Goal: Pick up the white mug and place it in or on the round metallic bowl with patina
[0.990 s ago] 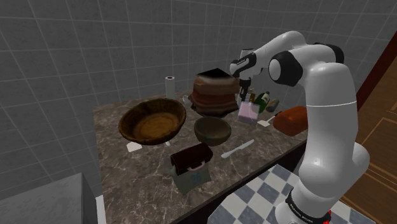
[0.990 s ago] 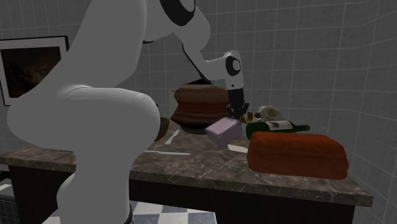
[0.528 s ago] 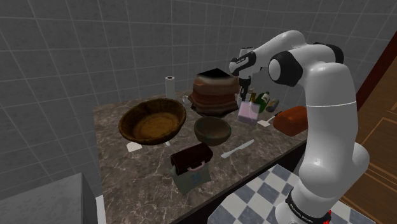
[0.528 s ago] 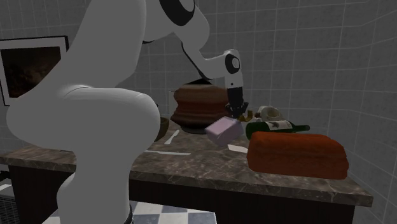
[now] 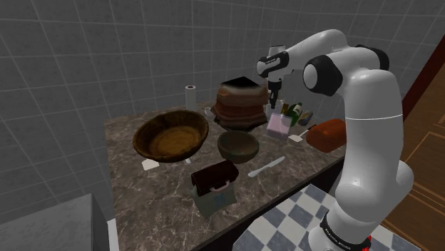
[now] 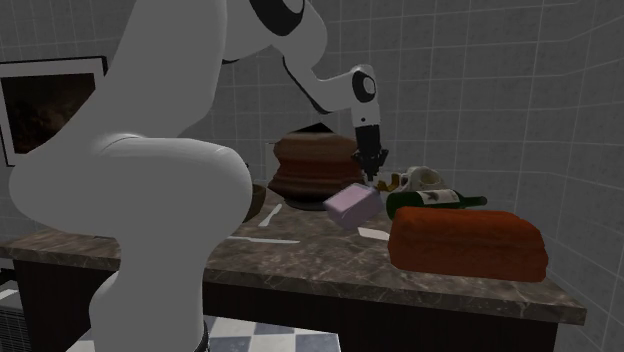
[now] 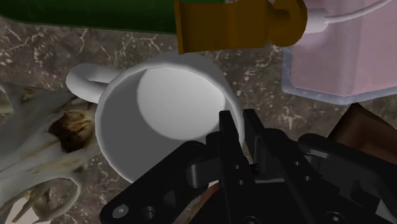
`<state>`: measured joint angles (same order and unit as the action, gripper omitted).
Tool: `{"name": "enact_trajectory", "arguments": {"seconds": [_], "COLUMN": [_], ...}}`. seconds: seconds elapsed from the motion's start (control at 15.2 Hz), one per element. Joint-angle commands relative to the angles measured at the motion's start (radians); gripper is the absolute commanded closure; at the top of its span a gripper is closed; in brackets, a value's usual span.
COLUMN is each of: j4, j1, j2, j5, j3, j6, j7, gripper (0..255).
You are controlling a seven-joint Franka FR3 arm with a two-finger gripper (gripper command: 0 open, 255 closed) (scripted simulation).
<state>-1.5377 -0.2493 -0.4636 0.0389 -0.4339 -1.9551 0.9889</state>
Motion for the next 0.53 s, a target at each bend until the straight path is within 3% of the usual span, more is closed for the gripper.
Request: {"name": "enact_trajectory", "arguments": {"seconds": [0.0,0.46], "j4": [0.015,0.086], "j1": [0.002,0.000], "j2": [0.011,0.028], "j5": [-0.004,-0.010], "j3": [-0.002,-0.007], "j6": [0.026,0.111], "j7": [0.000,0.004], "gripper": [255,255]}}
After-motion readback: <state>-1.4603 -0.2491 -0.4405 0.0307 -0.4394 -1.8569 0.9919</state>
